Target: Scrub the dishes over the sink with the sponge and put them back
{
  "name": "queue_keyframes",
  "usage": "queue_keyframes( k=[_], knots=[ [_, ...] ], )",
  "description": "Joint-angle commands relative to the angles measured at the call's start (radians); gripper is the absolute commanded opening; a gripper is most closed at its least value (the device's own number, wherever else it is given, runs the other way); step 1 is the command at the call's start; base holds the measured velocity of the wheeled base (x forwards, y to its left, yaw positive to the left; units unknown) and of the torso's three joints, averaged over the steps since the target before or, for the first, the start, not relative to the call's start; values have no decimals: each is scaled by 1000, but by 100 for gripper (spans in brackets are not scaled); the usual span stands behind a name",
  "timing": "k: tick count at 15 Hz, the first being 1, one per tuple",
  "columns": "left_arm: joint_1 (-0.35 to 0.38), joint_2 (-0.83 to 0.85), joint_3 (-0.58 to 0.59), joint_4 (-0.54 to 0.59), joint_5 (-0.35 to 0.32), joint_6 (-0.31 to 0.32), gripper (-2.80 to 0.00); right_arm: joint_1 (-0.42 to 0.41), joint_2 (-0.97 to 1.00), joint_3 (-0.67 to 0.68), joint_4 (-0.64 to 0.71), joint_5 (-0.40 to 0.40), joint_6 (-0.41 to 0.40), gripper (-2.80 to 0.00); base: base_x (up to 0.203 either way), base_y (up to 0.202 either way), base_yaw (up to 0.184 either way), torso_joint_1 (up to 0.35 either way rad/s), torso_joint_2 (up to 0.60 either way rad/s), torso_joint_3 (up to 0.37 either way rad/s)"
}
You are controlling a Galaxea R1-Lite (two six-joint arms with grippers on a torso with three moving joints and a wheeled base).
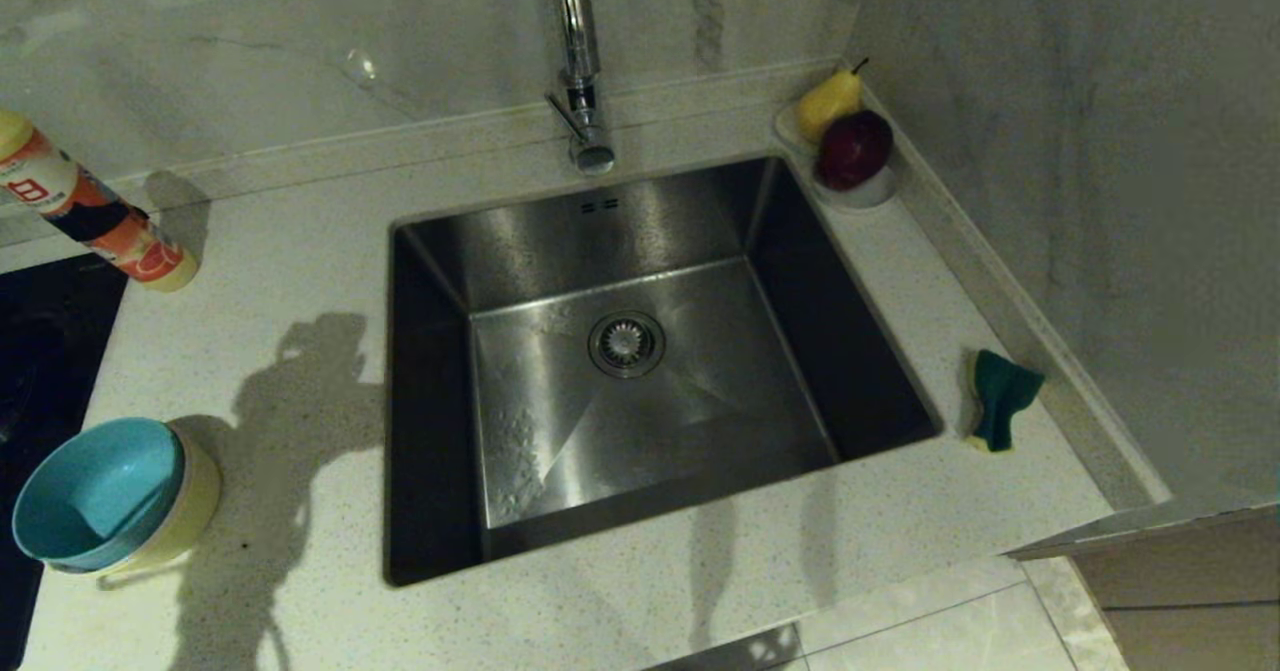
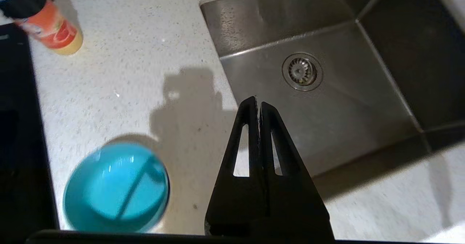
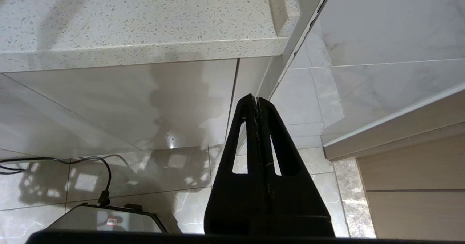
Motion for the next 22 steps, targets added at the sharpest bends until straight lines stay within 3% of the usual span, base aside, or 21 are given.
queue_keyframes(
  k=[1, 5, 6, 8, 10, 19, 22],
  knots=[
    [0, -156, 71, 0, 2, -8, -280, 0, -2, 0, 0, 1, -1, -280, 0, 0, 0, 0, 0, 0],
    [1, -319, 194, 12, 11, -13, -280, 0, -2, 0, 0, 1, -1, -280, 0, 0, 0, 0, 0, 0],
    [-8, -343, 208, 25, 45, -11, -280, 0, -3, 0, 0, 1, -1, -280, 0, 0, 0, 0, 0, 0],
    [-87, -391, 237, 42, 181, -12, -280, 0, -2, 0, 0, 1, -1, -280, 0, 0, 0, 0, 0, 0],
    [-135, -460, 308, 46, 242, -12, -280, 0, -2, 0, 0, 1, -1, -280, 0, 0, 0, 0, 0, 0],
    [-123, -800, 638, 62, 247, 4, -280, 0, -2, 0, 0, 1, -1, -280, 0, 0, 0, 0, 0, 0],
    [-121, -827, 744, 28, 273, 28, -280, 0, -3, 0, 0, 1, -1, -280, 0, 0, 0, 0, 0, 0]
  ],
)
